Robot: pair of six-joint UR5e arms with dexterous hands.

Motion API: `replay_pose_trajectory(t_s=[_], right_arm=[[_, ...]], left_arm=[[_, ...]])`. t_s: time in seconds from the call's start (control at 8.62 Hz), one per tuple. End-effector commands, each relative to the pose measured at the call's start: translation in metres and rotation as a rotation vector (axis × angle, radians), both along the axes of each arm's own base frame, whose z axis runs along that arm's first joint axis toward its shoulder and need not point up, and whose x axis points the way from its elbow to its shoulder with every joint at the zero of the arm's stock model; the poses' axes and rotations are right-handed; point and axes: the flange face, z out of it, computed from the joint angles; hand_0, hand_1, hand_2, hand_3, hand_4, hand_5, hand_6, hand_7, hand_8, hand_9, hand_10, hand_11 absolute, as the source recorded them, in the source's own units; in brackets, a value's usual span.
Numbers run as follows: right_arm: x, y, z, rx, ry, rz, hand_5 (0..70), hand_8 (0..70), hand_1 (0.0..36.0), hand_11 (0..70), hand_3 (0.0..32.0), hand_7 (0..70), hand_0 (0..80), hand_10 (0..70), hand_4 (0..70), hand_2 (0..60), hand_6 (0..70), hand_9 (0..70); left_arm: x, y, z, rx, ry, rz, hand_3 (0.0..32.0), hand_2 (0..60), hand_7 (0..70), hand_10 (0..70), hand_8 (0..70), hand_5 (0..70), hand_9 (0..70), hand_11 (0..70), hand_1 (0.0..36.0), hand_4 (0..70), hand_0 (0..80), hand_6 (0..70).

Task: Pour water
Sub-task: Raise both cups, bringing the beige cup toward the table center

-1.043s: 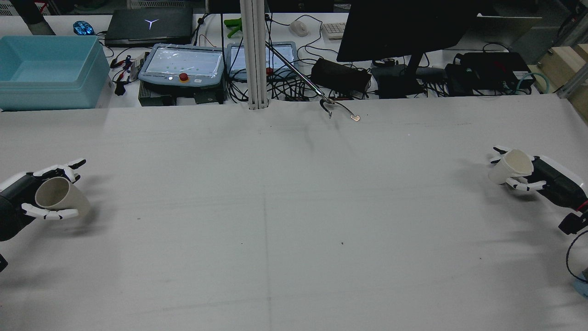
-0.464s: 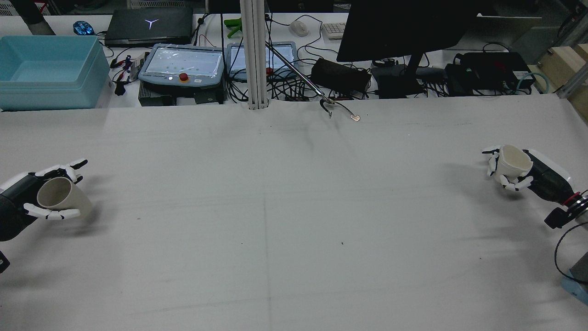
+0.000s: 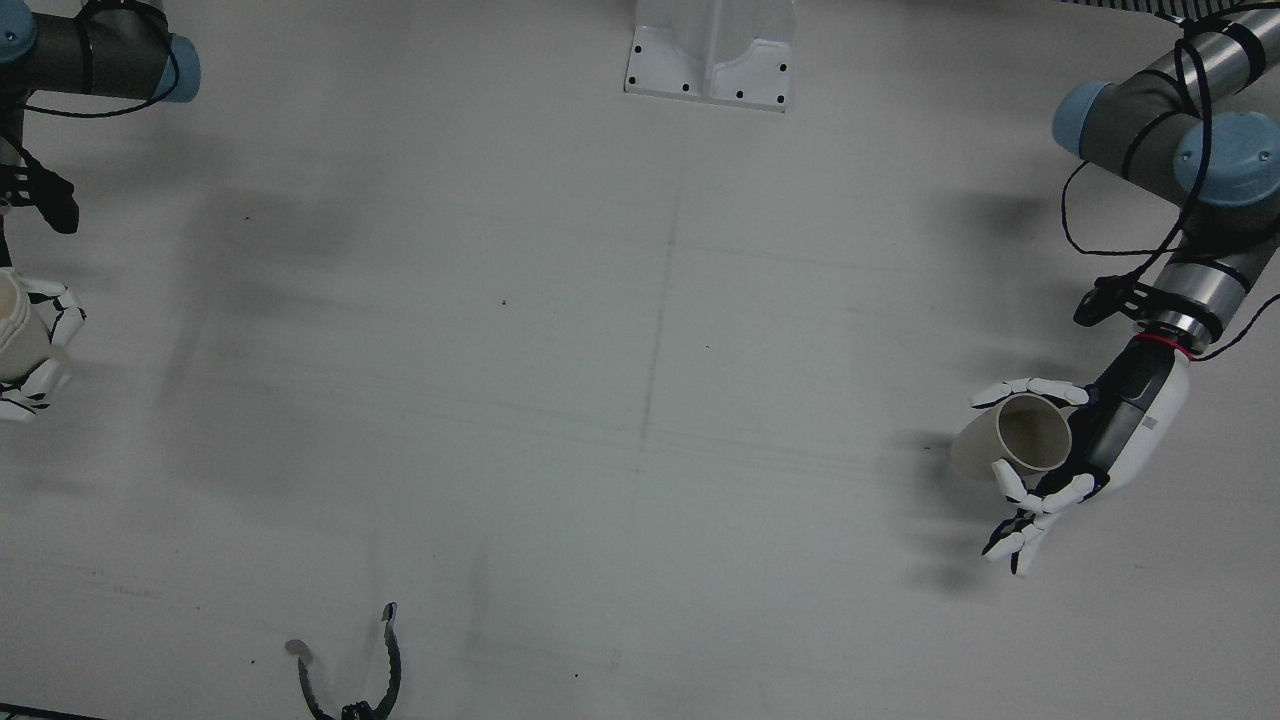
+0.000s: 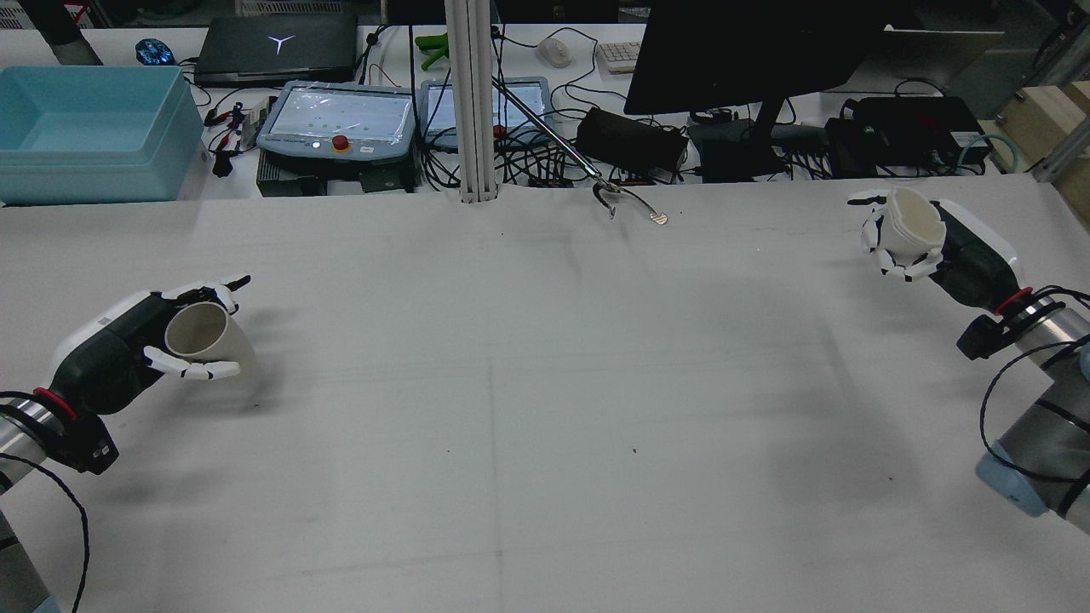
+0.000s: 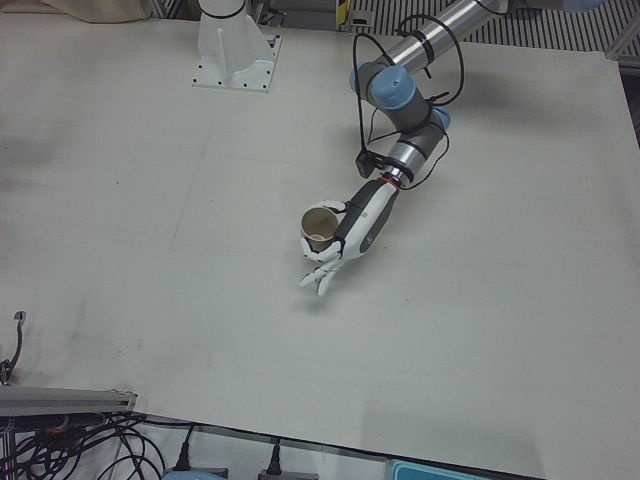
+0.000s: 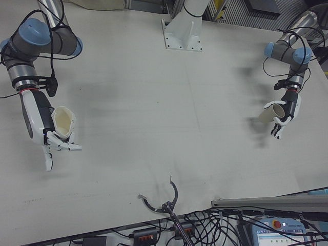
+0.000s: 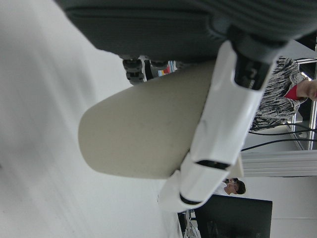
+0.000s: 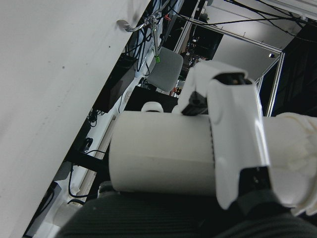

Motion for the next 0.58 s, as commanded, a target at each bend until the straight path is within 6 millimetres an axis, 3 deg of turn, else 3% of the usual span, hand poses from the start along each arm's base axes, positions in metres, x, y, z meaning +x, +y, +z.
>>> replay_pose_trajectory(t_s=[0.0, 0.23, 0.46], right_arm=[[0.010, -0.038, -0.134, 0.015, -0.005, 0.064, 23.1, 44.9, 36.0, 0.0, 0.0, 70.0, 80.0, 0.0, 32.2, 60.0, 59.5, 61.7], [-0.002, -0.063, -0.229, 0.076, 0.008, 0.098, 24.1, 46.4, 36.0, 0.0, 0.0, 70.0, 80.0, 0.0, 43.7, 60.0, 64.7, 64.0], [-0.002, -0.062, -0.309, 0.166, 0.053, 0.177, 24.0, 46.9, 36.0, 0.0, 0.0, 70.0, 80.0, 0.0, 52.3, 60.0, 68.9, 64.3]], left_arm=[[0.069, -0.013, -0.101, -0.008, -0.025, 0.061, 0.0, 60.0, 10.6, 4.1, 1.8, 70.0, 0.7, 10.4, 36.0, 28.7, 80.0, 11.5], [0.125, 0.012, -0.126, -0.012, -0.035, 0.147, 0.0, 60.0, 10.6, 3.7, 1.9, 70.0, 0.7, 9.8, 36.0, 27.7, 80.0, 11.9], [0.162, 0.003, -0.156, -0.013, -0.032, 0.167, 0.0, 60.0, 11.1, 3.6, 2.1, 70.0, 0.8, 9.7, 36.0, 27.9, 80.0, 12.8]])
